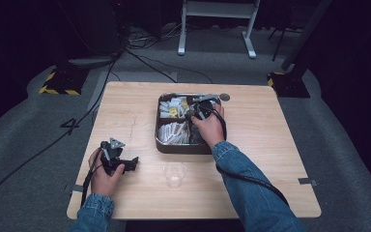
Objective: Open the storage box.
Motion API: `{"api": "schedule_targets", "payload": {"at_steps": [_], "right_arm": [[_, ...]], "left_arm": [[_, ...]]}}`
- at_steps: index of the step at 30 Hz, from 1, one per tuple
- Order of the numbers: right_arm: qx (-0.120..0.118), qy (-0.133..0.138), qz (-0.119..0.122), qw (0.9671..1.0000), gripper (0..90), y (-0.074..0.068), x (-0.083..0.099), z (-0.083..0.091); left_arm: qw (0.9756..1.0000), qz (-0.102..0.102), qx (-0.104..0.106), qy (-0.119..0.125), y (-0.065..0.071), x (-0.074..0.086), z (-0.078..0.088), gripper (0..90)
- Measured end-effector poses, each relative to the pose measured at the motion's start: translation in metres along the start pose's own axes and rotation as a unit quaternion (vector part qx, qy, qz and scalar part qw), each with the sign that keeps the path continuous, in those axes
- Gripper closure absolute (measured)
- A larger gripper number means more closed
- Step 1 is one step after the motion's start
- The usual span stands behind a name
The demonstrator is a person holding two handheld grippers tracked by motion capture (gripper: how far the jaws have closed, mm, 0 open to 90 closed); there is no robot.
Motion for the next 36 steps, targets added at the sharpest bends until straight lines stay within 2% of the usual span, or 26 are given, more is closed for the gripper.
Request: {"api": "schedule_targets", "payload": {"at_steps": [6,12,26,36], "right_arm": [[0.006,0.008,0.007,0.9999,59.1,-0.001,-0.003,0.005],[0.001,0.018,0.001,0.9998,59.1,0.001,-0.009,0.017],[-0.003,0.048,0.0,0.9989,59.1,0.009,-0.017,0.057],[-0.001,0.062,0.0,0.9981,59.1,0.019,-0.011,0.079]], "left_arm": [[1.0,-0.002,0.0,0.0,0.0,0.0,0.0,0.1],[1.0,-0.002,0.0,0.0,0.0,0.0,0.0,0.1],[1.0,-0.004,0.0,-0.001,-0.001,-0.002,-0.001,0.1],[1.0,-0.004,0.002,-0.002,-0.002,-0.003,-0.001,0.1]]}}
Point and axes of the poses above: each handheld gripper's, and its own axes: z roughly backward along the jaws, x roughly out of its underside, y roughly to its right, the point moved 1 cm from there along -z, roughly forward along the jaws, and after that the axes turned 12 degrees about -y, right-handed, at the moved point
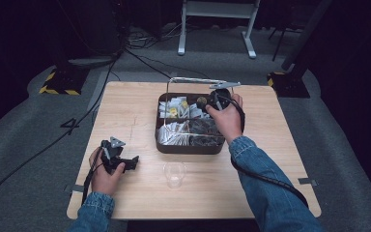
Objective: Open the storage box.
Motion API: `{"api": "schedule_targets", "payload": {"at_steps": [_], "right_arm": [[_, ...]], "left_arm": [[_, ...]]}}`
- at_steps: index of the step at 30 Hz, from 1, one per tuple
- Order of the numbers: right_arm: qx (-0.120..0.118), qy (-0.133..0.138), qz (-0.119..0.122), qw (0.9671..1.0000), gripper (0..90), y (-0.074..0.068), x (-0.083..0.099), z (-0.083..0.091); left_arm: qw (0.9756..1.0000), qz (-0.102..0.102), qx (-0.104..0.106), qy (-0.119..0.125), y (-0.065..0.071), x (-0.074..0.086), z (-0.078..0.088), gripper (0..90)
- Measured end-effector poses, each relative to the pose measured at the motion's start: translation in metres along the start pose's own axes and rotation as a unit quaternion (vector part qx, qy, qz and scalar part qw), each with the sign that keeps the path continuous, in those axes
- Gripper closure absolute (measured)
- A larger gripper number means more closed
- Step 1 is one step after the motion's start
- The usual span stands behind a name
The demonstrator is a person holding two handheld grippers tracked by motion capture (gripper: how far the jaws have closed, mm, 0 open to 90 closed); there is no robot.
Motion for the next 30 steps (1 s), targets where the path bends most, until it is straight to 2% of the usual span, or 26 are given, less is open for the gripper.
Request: {"api": "schedule_targets", "payload": {"at_steps": [7,11,17,30], "right_arm": [[-0.003,0.006,-0.001,1.0,59.1,0.015,0.009,0.02],[0.007,0.005,0.002,1.0,59.1,0.027,0.015,0.033],[0.017,0.006,-0.01,0.9998,59.1,0.046,0.023,0.052],[0.046,0.005,-0.03,0.9985,59.1,0.085,0.043,0.08]], "left_arm": [[1.0,0.0,0.0,0.0,0.0,0.0,0.0,0.1],[1.0,0.0,0.0,0.0,0.0,0.0,0.0,0.1],[1.0,0.0,0.0,0.0,0.0,0.0,0.0,0.1],[1.0,0.0,-0.001,0.0,0.0,0.0,0.0,0.1]]}}
Point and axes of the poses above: each handheld gripper's, and its own axes: z roughly backward along the jaws, x roughly out of its underside, y roughly to its right, the point moved 1 cm from there along -z, roughly forward along the jaws, and after that the axes turned 12 degrees about -y, right-handed, at the moved point
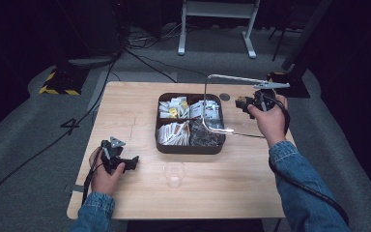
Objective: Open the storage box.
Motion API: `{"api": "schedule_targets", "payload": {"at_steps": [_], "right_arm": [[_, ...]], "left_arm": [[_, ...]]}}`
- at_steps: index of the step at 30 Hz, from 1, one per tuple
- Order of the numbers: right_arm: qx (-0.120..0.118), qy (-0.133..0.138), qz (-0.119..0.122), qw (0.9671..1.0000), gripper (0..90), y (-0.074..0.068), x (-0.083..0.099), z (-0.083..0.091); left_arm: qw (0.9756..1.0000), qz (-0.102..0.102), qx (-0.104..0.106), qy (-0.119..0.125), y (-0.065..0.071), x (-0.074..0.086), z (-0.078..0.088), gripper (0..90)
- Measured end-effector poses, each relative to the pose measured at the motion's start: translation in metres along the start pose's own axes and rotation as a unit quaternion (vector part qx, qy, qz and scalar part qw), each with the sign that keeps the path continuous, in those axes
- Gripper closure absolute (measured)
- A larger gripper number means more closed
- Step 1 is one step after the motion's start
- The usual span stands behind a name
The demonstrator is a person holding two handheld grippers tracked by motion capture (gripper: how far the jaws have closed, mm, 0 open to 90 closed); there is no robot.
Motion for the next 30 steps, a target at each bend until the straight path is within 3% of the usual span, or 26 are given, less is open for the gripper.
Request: {"api": "schedule_targets", "payload": {"at_steps": [17,30], "right_arm": [[0.029,-0.002,-0.037,0.9989,59.1,0.052,0.026,0.016],[0.043,-0.007,-0.039,0.9983,59.1,0.08,0.042,0.003]], "left_arm": [[1.0,0.0,0.001,0.0,0.0,0.0,0.0,0.1],[1.0,0.0,0.001,0.001,0.0,0.0,0.0,0.1]]}}
Point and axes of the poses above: each handheld gripper's, and its own axes: z roughly backward along the jaws, x roughly out of its underside, y roughly to its right, the point moved 1 cm from there along -z, roughly forward along the jaws, and after that the axes turned 12 degrees about -y, right-handed, at the moved point
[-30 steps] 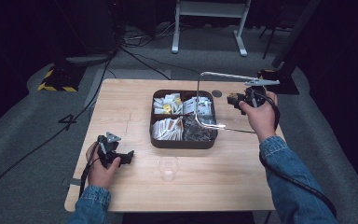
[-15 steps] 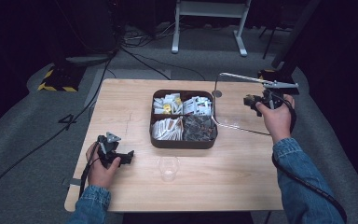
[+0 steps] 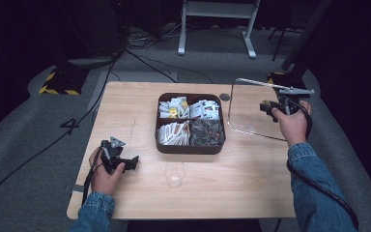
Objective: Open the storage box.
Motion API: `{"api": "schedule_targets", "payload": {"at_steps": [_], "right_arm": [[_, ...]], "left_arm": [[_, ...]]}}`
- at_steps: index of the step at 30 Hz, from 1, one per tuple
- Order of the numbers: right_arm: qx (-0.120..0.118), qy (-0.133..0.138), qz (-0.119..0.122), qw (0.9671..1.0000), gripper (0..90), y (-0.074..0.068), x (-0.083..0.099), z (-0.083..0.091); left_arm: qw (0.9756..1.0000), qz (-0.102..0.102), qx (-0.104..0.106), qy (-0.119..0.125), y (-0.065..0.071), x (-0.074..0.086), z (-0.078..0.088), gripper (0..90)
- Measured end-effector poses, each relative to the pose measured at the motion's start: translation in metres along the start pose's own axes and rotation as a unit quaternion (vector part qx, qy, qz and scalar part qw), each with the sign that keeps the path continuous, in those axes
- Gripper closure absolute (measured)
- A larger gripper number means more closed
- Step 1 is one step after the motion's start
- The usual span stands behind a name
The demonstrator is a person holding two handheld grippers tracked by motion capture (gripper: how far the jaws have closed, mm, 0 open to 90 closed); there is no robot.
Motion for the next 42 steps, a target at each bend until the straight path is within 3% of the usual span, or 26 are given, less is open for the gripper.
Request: {"api": "schedule_targets", "payload": {"at_steps": [19,42], "right_arm": [[0.007,-0.028,-0.015,0.9995,59.1,0.022,0.033,-0.04],[-0.002,-0.05,-0.01,0.9987,59.1,0.025,0.067,-0.075]], "left_arm": [[1.0,0.0,0.0,0.0,0.0,0.0,0.0,0.1],[1.0,0.0,0.0,0.0,0.0,0.0,0.0,0.1]]}}
Point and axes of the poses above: each handheld gripper's, and its own axes: z roughly backward along the jaws, x roughly out of its underside, y roughly to its right, the point moved 1 cm from there along -z, roughly forward along the jaws, and after that the axes turned 12 degrees about -y, right-handed, at the moved point
